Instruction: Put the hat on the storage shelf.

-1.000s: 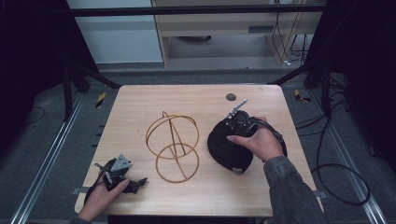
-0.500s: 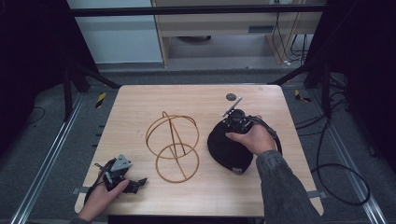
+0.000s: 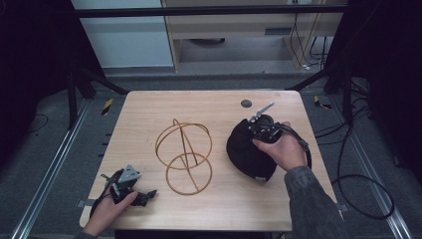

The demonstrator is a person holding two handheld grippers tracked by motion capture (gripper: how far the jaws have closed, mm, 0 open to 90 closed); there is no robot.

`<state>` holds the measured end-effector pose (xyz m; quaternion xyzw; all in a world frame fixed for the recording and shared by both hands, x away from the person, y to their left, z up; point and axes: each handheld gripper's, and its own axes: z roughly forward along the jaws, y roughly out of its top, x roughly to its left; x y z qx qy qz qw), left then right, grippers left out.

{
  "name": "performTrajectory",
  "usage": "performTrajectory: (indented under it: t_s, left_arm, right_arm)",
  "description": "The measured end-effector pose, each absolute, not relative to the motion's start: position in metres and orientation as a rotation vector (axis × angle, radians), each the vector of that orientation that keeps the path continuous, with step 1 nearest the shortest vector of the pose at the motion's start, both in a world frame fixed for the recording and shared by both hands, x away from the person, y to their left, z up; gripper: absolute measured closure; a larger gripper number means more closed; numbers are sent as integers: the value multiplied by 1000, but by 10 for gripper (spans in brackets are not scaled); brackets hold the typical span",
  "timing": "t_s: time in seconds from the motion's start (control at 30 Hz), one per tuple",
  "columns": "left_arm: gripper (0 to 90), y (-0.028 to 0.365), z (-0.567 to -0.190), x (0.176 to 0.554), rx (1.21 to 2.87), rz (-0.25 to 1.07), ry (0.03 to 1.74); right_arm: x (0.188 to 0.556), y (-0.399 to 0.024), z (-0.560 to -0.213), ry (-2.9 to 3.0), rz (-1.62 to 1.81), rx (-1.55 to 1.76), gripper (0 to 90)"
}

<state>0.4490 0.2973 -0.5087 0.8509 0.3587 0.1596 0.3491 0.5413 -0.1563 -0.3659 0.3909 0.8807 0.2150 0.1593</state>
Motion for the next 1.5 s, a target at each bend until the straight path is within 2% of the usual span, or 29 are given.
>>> performTrajectory:
  t_s: [0.37,1.5]
  left_arm:
    - [0,297,-509,449,2204,414,930]
    - [0,297,-509,449,2201,416,930]
  right_arm:
    - [514,-186,-334,2409,823,1104,777]
    - [493,-189,-268,2292,985,1031,780]
